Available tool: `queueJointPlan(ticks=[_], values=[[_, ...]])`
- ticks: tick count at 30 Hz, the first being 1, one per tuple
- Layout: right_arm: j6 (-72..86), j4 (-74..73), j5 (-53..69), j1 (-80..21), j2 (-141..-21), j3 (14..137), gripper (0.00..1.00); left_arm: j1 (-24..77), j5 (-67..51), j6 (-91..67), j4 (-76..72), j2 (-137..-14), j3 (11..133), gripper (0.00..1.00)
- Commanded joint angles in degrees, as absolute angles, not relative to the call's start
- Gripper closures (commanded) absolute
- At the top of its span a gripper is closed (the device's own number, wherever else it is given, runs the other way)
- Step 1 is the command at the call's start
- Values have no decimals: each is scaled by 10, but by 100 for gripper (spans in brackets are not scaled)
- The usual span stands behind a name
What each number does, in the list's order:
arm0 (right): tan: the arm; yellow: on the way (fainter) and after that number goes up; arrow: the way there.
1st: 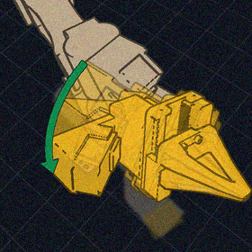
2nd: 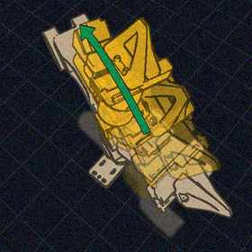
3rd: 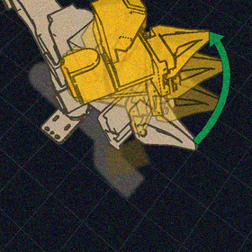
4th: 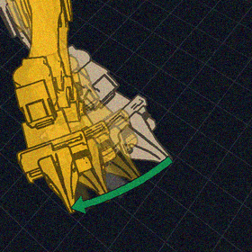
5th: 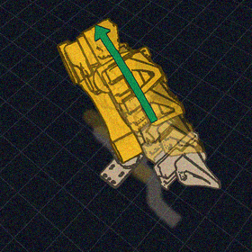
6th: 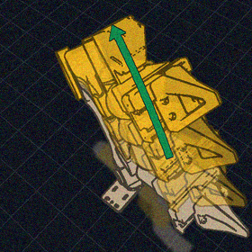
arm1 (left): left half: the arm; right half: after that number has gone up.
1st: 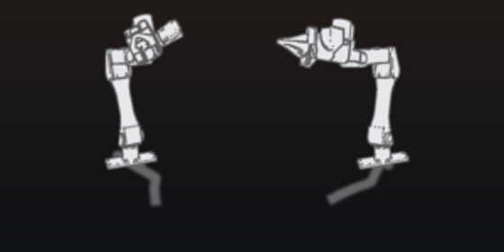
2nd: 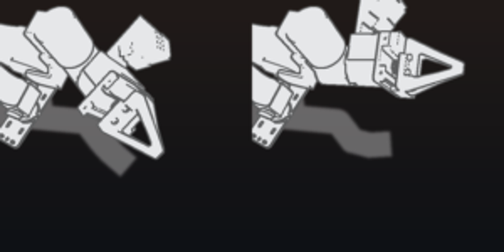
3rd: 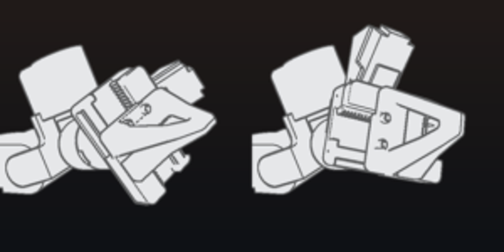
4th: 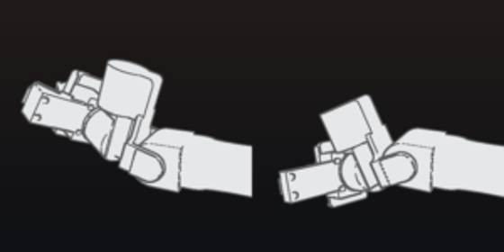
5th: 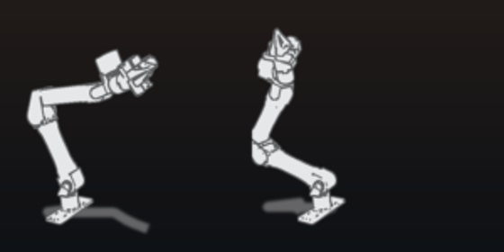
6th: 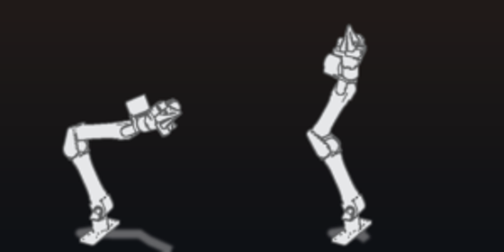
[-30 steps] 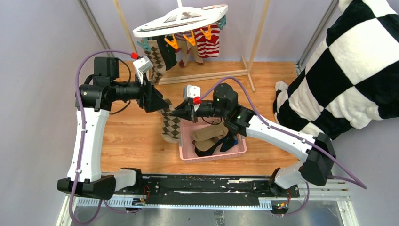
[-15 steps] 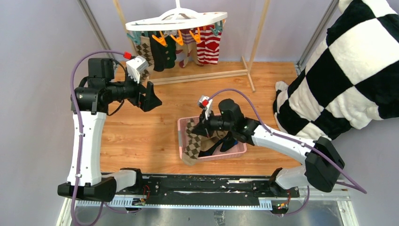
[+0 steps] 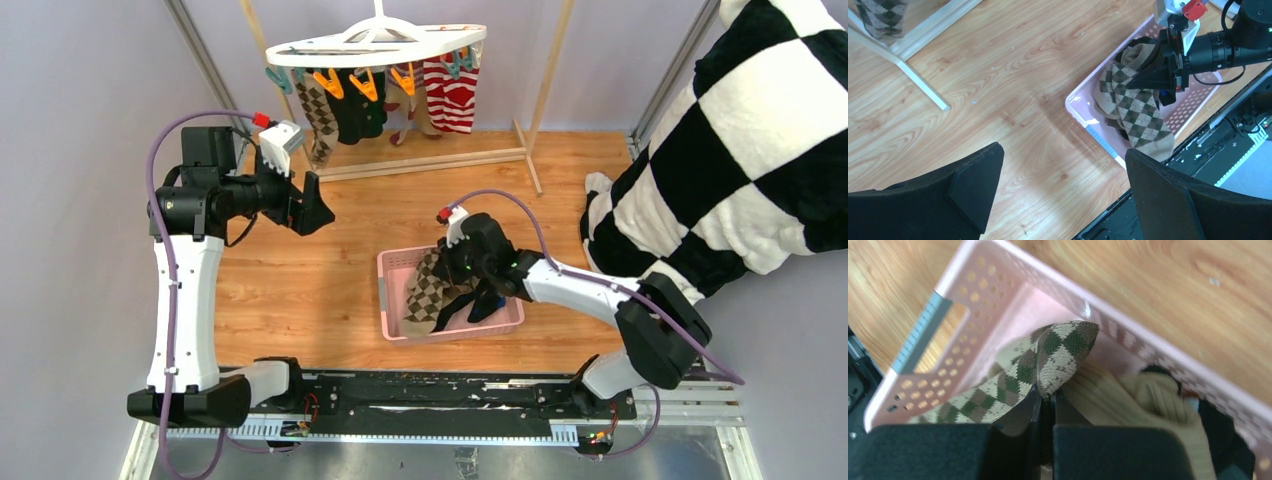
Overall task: Remove the socks clipped to the hanger
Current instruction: Place the sock in the bin.
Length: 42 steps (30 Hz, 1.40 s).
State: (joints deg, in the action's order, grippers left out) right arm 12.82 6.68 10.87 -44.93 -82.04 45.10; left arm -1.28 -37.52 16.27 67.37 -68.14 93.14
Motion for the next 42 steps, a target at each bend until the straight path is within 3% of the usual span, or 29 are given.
queueJointPlan(ticks=[1, 5, 10, 14, 18, 24, 27, 32, 35, 42], values=[[142, 117, 168, -452, -875, 513, 99, -30, -369, 169, 674, -679, 933, 0], [154, 117, 187, -453, -916, 522, 92, -51, -378, 166, 675, -684, 938, 0], [118, 123, 89, -454, -880, 492, 57, -74, -382, 161, 675, -696, 936, 0], [86, 132, 33, -454, -800, 471, 41, -94, -389, 160, 676, -707, 934, 0], [108, 139, 66, -463, -759, 456, 38, -106, -388, 155, 675, -719, 931, 0], [215, 218, 181, -483, -839, 422, 57, -107, -348, 128, 638, -729, 910, 0], [215, 217, 135, -499, -894, 417, 60, -107, -325, 118, 609, -735, 907, 0], [152, 260, 3, -523, -843, 415, 45, -108, -325, 123, 609, -732, 903, 0], [88, 280, -33, -525, -830, 481, 33, -112, -318, 127, 608, -729, 897, 0], [6, 284, -10, -520, -1004, 733, 13, -169, -340, 112, 608, -764, 888, 0]])
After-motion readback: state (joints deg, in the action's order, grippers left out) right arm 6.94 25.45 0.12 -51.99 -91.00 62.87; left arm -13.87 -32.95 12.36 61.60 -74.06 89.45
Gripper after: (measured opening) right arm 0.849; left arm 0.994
